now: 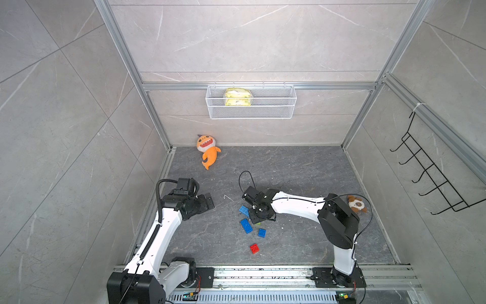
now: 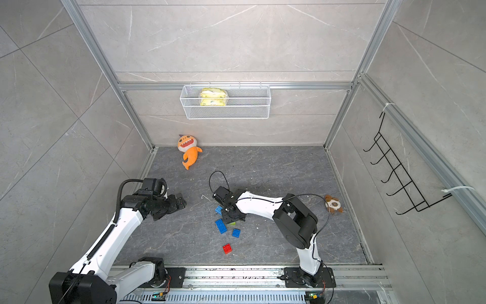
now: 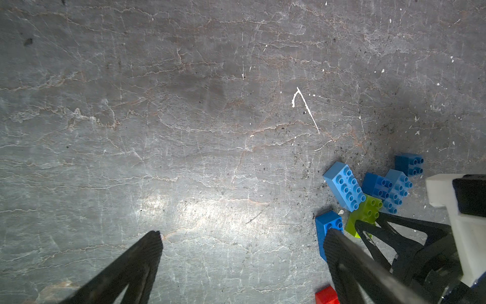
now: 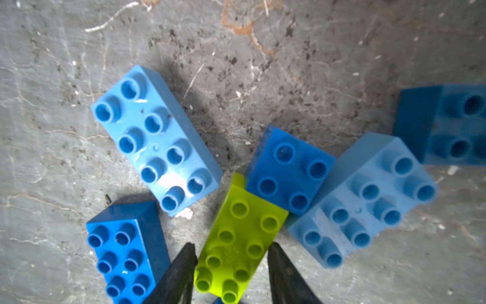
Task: Assemble a heart with lego
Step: Pick up the lego brick from the center of the board.
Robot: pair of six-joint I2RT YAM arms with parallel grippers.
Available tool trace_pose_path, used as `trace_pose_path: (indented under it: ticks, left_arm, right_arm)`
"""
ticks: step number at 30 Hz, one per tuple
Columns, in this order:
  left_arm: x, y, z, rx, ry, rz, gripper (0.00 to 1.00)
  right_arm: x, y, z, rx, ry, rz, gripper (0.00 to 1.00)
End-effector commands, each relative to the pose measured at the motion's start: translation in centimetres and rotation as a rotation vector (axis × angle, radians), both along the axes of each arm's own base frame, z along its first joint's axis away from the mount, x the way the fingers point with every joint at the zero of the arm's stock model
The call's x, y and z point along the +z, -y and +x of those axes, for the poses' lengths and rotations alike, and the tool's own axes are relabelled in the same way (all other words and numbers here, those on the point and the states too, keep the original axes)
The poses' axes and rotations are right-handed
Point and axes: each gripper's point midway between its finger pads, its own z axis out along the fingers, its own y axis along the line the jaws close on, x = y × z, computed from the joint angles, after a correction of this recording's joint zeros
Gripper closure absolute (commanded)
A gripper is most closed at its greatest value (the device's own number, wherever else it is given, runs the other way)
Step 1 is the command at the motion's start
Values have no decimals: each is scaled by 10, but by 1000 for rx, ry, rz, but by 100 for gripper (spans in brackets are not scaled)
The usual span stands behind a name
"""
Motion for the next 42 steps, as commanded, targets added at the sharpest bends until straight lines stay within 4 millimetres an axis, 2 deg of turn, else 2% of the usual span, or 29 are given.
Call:
trace_pose_path:
  ticks: [1, 5, 8, 15, 20, 25, 27, 31, 35, 37, 40, 42]
  left_arm:
    - [1, 1, -4, -8, -1, 1, 0]
    - [2, 1, -4, -8, 6, -1, 0]
    - [2, 1, -4, -9, 7, -4, 0]
    - [2, 2, -4, -12, 8, -7, 0]
    - [3, 2, -4, -12, 11, -7, 0]
    - [3, 2, -4, -12, 9, -5, 0]
    - [3, 2, -4, -12, 10, -5, 0]
    - [3, 2, -4, -12, 10, -4, 0]
    - [2, 3, -4, -16, 6, -7, 0]
    - [2, 3, -4, -16, 4, -9, 0]
    - [2, 3, -4, -16, 6, -8, 0]
    - [2, 2, -4, -14, 4, -7, 0]
  right_arm:
    - [-6, 0, 2, -8, -9, -20, 59]
    - [-7, 2, 2, -4, -5, -33, 60]
    - [-7, 4, 4, -5, -2, -50, 52]
    - [-4, -3, 9, 0, 6, -43, 50]
    - [-4, -1, 13, 3, 22, -66, 58]
    - [1, 0, 14, 10, 30, -64, 73]
    - [4, 0, 13, 23, 37, -56, 74]
    - [36, 5, 18, 54, 79, -8, 74]
    - [81, 29, 43, 55, 138, 49, 74]
    - [95, 41, 56, 76, 149, 67, 74]
    - [104, 44, 68, 124, 152, 36, 73]
    - [103, 33, 68, 124, 119, 63, 72]
